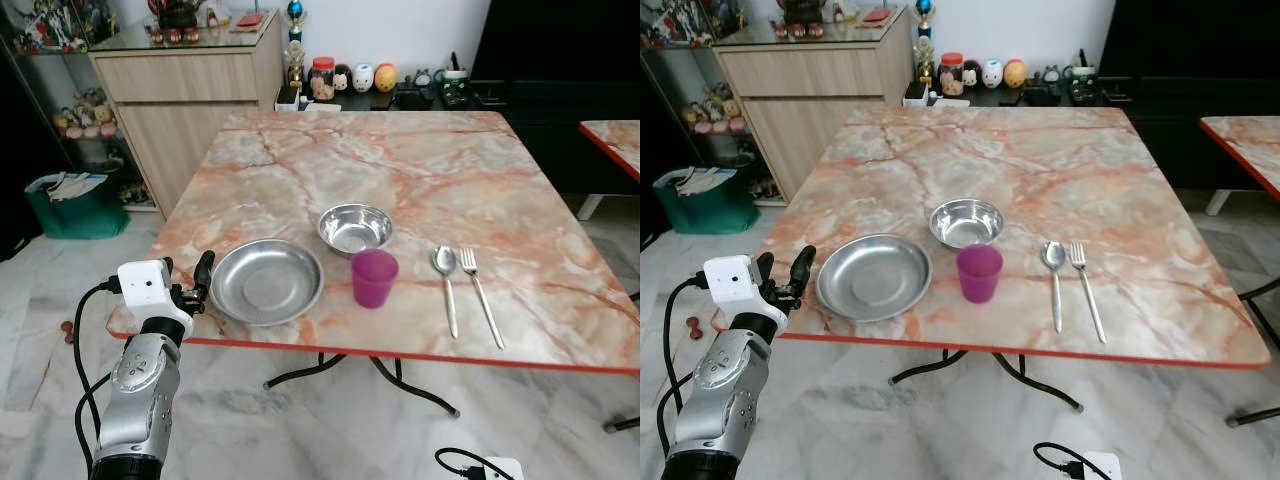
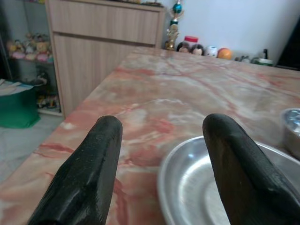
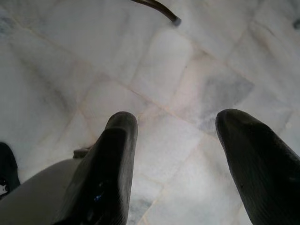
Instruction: Setting the table
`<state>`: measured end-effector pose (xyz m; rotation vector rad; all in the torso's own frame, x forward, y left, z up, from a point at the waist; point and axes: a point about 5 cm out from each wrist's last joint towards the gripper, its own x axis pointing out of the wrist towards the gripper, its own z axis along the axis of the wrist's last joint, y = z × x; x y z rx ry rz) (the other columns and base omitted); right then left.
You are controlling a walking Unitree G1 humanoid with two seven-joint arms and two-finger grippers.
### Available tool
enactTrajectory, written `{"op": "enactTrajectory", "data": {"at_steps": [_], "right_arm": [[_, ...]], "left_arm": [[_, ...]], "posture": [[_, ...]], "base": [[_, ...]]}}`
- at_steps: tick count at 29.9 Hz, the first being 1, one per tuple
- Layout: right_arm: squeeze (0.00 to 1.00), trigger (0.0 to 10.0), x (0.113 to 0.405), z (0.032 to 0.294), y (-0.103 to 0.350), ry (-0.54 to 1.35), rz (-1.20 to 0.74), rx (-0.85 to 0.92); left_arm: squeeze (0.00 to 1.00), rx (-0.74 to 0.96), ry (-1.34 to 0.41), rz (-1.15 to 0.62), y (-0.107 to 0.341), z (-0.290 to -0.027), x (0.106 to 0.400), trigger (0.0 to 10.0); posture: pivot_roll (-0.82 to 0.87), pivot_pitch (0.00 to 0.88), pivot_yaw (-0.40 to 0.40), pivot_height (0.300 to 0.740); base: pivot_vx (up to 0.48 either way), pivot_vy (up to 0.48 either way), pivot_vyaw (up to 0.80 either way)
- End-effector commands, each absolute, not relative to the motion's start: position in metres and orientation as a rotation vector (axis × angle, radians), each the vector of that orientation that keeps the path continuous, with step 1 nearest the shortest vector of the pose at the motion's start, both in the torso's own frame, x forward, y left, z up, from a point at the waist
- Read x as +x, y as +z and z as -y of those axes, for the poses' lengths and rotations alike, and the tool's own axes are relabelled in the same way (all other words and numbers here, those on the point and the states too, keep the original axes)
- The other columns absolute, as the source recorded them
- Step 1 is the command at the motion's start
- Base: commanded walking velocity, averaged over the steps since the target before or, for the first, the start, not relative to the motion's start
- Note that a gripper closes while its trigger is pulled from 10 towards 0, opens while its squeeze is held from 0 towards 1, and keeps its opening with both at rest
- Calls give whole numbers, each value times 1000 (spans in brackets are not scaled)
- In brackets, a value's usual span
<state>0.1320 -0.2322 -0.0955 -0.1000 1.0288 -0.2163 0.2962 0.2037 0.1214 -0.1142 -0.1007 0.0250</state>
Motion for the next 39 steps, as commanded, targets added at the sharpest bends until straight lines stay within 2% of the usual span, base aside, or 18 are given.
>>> {"op": "enactTrajectory", "data": {"at_steps": [1,12,23,31,39], "right_arm": [[0,10000,134,232,-95,-207,-1030,-106],[0,10000,135,233,-95,-213,-1030,-105],[0,10000,134,232,-95,-209,-1033,-104],[0,10000,134,232,-95,-205,-1032,-105],[0,10000,132,230,-96,-202,-1033,-101]], "left_arm": [[0,-103,35,96,122,-207,298,10000],[0,-109,-14,59,117,-202,299,10000],[0,-88,-61,-65,99,-206,301,10000],[0,-199,-137,-97,99,-200,310,10000],[0,-163,-167,-111,101,-196,320,10000]], "posture": [[-25,0,15,740],[-31,0,15,740],[-37,0,20,740],[-35,0,19,740],[-41,0,34,740]], "base": [[296,0,0],[0,0,0],[0,0,0],[0,0,0],[0,0,0]]}}
